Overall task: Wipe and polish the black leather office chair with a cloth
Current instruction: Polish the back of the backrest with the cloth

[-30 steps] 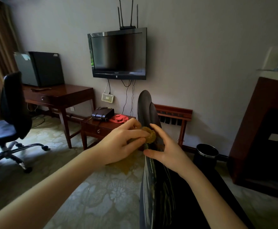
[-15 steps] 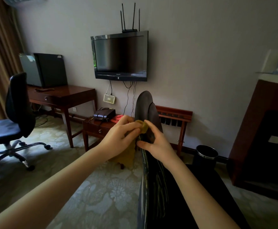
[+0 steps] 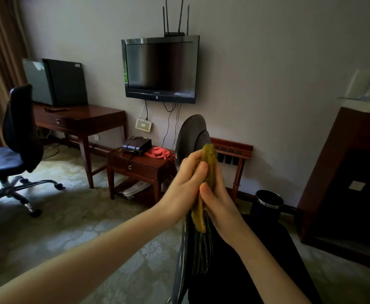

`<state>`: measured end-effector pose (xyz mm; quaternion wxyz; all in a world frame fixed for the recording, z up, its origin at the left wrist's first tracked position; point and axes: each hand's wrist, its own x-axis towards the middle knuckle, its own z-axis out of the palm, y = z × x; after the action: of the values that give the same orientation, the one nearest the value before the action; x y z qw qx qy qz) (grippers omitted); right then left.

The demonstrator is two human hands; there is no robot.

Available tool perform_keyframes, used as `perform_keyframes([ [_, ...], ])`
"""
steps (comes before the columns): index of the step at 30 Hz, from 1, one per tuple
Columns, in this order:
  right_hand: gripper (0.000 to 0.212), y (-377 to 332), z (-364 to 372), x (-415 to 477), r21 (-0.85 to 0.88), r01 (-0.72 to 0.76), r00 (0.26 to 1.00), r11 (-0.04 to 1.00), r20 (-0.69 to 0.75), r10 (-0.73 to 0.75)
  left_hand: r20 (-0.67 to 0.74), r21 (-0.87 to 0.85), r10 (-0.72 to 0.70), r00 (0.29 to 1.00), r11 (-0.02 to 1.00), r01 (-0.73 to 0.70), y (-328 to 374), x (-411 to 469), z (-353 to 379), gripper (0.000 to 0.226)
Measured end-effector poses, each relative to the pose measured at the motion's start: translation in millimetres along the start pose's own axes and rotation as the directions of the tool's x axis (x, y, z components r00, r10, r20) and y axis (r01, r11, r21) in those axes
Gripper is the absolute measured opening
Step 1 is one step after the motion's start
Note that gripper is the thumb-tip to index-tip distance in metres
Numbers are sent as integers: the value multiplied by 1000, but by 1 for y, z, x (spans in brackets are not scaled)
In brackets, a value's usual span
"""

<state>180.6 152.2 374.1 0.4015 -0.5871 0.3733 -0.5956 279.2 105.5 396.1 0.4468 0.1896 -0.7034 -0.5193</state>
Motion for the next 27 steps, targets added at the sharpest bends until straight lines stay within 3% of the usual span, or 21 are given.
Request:
perform_keyframes([
  [3, 53, -1, -3, 8, 36, 31, 952, 999, -307, -19, 134, -251, -252, 958, 927, 279, 14, 8, 9, 25],
  [5, 42, 2, -8, 15, -14, 41, 910, 999, -413, -43, 196, -220, -275, 941, 923, 315, 21, 16, 0, 25],
  [7, 45, 4, -12, 21, -135, 81, 901, 987, -414, -131, 58, 15, -170, 984, 985, 170, 21, 23, -15, 21],
  [9, 43, 3, -17, 31, -255, 81, 898, 964, -401, -182, -179, 280, -22, 984, 957, 72, 22, 32, -34, 18],
  [11, 36, 1, -23, 48, -343, 32, 898, 939, -402, -177, -297, 306, -7, 955, 946, 102, 19, 46, -54, 20],
  [14, 33, 0, -29, 75, -485, -51, 916, 873, -370, -152, -262, 157, -290, 921, 928, 337, 3, 73, -74, 34],
  [17, 37, 13, -27, 98, -488, -147, 934, 861, -356, -43, -176, -75, -530, 829, 847, 526, -21, 85, -71, 57],
  [22, 42, 33, -26, 117, -304, -144, 952, 942, -301, 49, -178, -331, -510, 841, 836, 437, -31, 91, -47, 47],
  [27, 39, 52, -29, 109, -331, 18, 975, 944, -202, -89, -213, -524, -531, 820, 771, 363, -39, 93, -44, 42],
])
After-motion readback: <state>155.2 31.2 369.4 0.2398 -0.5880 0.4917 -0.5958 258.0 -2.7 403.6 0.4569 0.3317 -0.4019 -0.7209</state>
